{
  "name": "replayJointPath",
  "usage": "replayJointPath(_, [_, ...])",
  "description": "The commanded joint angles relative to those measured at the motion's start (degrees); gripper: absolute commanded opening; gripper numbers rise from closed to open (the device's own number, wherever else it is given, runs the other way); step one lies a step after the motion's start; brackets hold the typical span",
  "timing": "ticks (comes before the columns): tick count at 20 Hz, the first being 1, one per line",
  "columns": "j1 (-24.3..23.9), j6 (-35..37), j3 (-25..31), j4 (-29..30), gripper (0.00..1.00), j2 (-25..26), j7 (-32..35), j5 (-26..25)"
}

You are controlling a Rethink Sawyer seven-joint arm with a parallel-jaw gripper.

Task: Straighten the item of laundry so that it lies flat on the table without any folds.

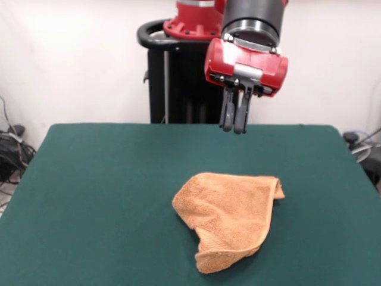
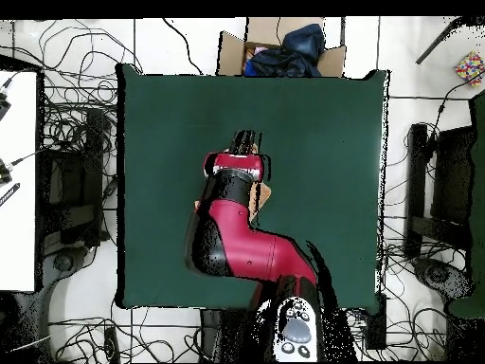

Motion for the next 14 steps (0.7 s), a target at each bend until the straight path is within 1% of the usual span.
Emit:
replayJointPath(1, [1.2,0.2,-0.1,2.6,0.0,2.0,11.3,1.9])
replayJointPath(7, [0.0,-1.2,0.0,3.2,0.0,3.1,12.4,0.3])
replayJointPath(10, [0.1,-1.6,0.3,2.2,0.0,3.6,12.1,0.5])
replayJointPath(12, [0.3,-0.3,0.1,2.1,0.0,3.3,11.8,1.2])
replayJointPath(14, [0.0,-0.6,0.3,2.5,0.0,3.2,12.0,0.2])
